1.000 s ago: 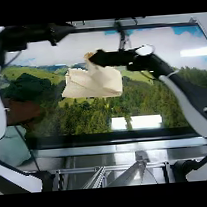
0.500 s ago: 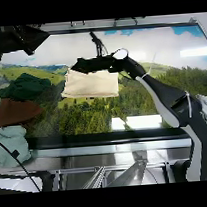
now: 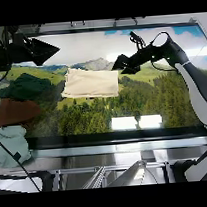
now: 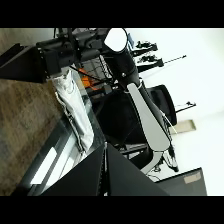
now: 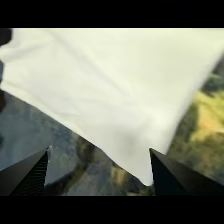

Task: Fold the shirts.

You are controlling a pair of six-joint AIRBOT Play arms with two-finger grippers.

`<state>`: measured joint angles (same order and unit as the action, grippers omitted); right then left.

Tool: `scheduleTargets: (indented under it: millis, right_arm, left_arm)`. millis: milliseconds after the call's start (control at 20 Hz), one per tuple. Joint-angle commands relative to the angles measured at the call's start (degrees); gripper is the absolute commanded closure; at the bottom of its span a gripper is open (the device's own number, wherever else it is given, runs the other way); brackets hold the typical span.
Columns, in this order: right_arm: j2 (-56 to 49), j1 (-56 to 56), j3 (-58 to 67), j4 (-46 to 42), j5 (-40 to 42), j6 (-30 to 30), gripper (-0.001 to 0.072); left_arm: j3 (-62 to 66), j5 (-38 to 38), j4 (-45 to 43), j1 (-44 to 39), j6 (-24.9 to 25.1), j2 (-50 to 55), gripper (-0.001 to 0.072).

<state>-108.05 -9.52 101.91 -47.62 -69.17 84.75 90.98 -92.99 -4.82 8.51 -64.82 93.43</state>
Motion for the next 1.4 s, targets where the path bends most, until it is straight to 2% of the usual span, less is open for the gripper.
scheduleTargets:
  millis: [0, 500, 650, 900, 950, 1050, 1350]
  right_arm:
    - [-2.08, 2.27, -1.42, -5.75, -0.66, 5.79, 0.0027]
    - [-13.64, 1.36, -1.42, 1.90, 2.01, 6.99, 0.0027]
    - [-15.63, 0.94, -1.42, 5.79, 2.40, 5.05, 0.0027]
    - [-17.86, -1.22, -1.42, 18.03, 1.95, -0.24, 0.0036]
    - [-17.88, -1.57, -1.42, 19.04, 1.44, -0.90, 0.0050]
    - [-17.88, -1.77, -1.42, 20.00, 0.96, -2.21, 0.0244]
    - [-18.34, -2.67, -1.42, 20.94, 2.78, -2.51, 0.0245]
  left_arm:
    - [-1.77, 1.62, -0.02, -1.36, 1.64, 0.13, 0.0704]
    - [-1.81, 1.49, -0.15, -1.33, 3.37, 0.31, 0.0703]
    - [-1.81, 1.29, -0.15, -1.33, 3.41, 0.31, 0.0704]
    - [-1.81, 1.01, -0.17, -1.33, 4.37, 0.31, 0.0704]
    - [-1.81, 1.01, -0.17, -1.33, 4.37, 0.33, 0.0703]
    - [-1.81, 0.94, -0.17, -1.33, 4.37, 0.31, 0.0704]
    - [-1.81, 0.79, -0.17, -1.33, 4.39, 0.31, 0.0703]
